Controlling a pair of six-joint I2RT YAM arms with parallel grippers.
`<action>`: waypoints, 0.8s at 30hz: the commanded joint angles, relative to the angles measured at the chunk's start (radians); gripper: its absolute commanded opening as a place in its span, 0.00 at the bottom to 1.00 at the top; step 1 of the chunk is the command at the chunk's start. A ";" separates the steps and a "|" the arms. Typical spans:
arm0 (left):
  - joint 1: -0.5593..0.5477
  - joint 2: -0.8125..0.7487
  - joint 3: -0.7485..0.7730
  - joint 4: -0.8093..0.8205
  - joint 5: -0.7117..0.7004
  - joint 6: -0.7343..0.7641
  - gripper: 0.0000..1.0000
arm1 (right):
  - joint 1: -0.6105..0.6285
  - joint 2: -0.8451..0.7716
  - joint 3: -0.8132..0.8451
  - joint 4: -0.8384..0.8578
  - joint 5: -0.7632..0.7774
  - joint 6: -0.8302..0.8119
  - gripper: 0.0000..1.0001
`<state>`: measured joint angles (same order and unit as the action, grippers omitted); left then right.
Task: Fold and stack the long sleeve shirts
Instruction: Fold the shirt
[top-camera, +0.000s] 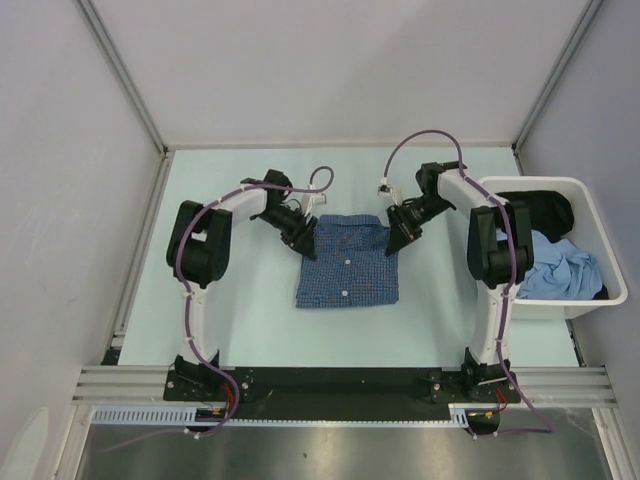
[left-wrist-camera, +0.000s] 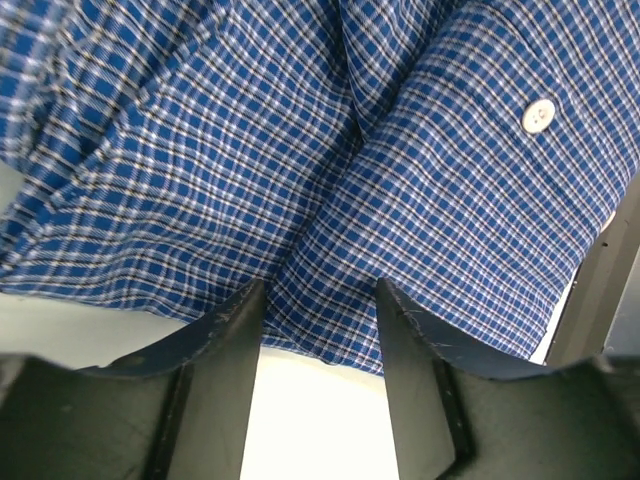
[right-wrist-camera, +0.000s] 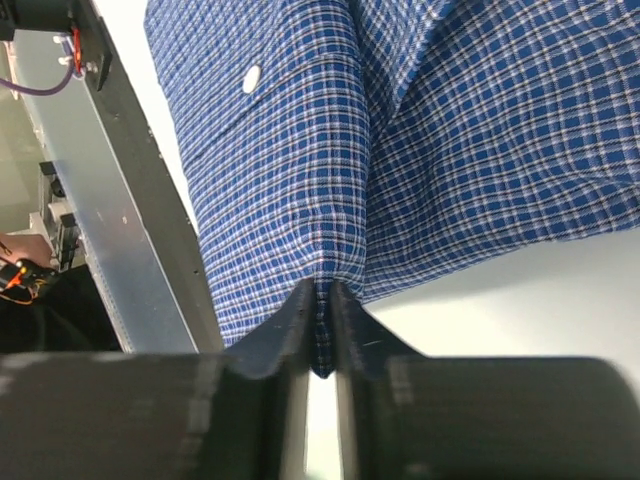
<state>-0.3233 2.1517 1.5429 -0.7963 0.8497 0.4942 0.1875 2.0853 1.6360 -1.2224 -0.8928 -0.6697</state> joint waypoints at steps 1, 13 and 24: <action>-0.003 -0.030 -0.006 -0.027 0.055 0.000 0.51 | 0.013 0.021 0.042 0.035 0.009 -0.016 0.13; 0.020 -0.113 0.019 -0.090 0.075 0.014 0.03 | 0.018 -0.004 0.056 0.090 0.035 0.028 0.00; 0.026 -0.092 0.167 -0.083 -0.001 -0.022 0.00 | -0.023 0.053 0.169 0.152 0.057 0.077 0.00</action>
<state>-0.3069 2.0972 1.6276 -0.8974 0.8570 0.4957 0.1875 2.1151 1.7195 -1.1294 -0.8417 -0.6167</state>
